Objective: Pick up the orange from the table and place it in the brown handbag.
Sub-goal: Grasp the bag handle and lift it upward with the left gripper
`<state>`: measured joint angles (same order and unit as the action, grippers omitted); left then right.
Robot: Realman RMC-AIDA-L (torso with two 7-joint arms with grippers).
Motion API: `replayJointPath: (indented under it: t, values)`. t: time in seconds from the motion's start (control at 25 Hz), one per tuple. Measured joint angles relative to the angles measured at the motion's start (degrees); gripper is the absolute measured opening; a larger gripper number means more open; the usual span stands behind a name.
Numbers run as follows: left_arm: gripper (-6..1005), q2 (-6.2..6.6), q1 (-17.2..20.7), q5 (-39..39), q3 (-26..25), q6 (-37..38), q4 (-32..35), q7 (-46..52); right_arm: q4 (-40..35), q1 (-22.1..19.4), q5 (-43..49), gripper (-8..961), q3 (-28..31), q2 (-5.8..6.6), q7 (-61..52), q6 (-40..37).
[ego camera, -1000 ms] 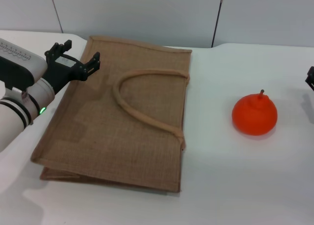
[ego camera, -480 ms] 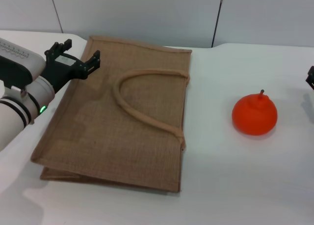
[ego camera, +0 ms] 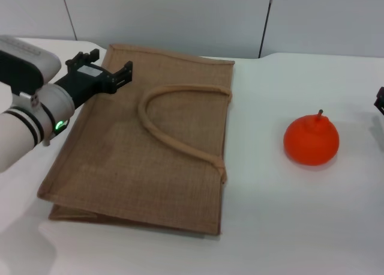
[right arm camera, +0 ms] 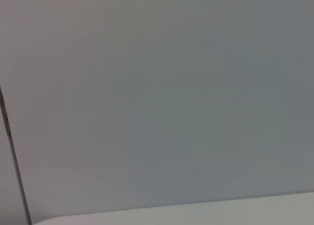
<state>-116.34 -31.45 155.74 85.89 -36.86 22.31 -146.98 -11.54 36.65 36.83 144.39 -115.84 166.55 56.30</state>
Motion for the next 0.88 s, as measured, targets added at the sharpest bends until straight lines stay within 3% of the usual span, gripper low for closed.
replayJointPath:
  t: [0.16, 0.28, 0.4, 0.64, 0.88]
  values:
    - [842, 0.0, 4.6, -10.8, 0.4, 6.0, 11.7, 9.1, 0.0, 0.0, 0.0, 895, 0.0, 0.01, 0.0, -0.1]
    - [842, 0.03, 9.0, -20.3, 3.2, 13.5, 23.5, 17.7, 0.0, 0.1, 0.0, 895, 0.0, 0.0, 0.0, -0.2]
    - [842, 0.33, 11.4, -27.8, 5.8, 17.4, 30.1, 25.6, 0.0, 0.0, 0.0, 895, 0.0, 0.0, 0.0, -0.2]
    - [843, 1.3, 12.6, -48.0, 6.7, 14.8, 35.9, 50.5, 0.0, 0.0, 0.0, 895, 0.0, 0.06, 0.1, -0.4]
    - [842, 1.87, 9.4, -69.1, 1.7, 6.4, 36.8, 71.1, 0.0, 0.1, 0.0, 895, 0.0, 0.09, 0.1, -0.5]
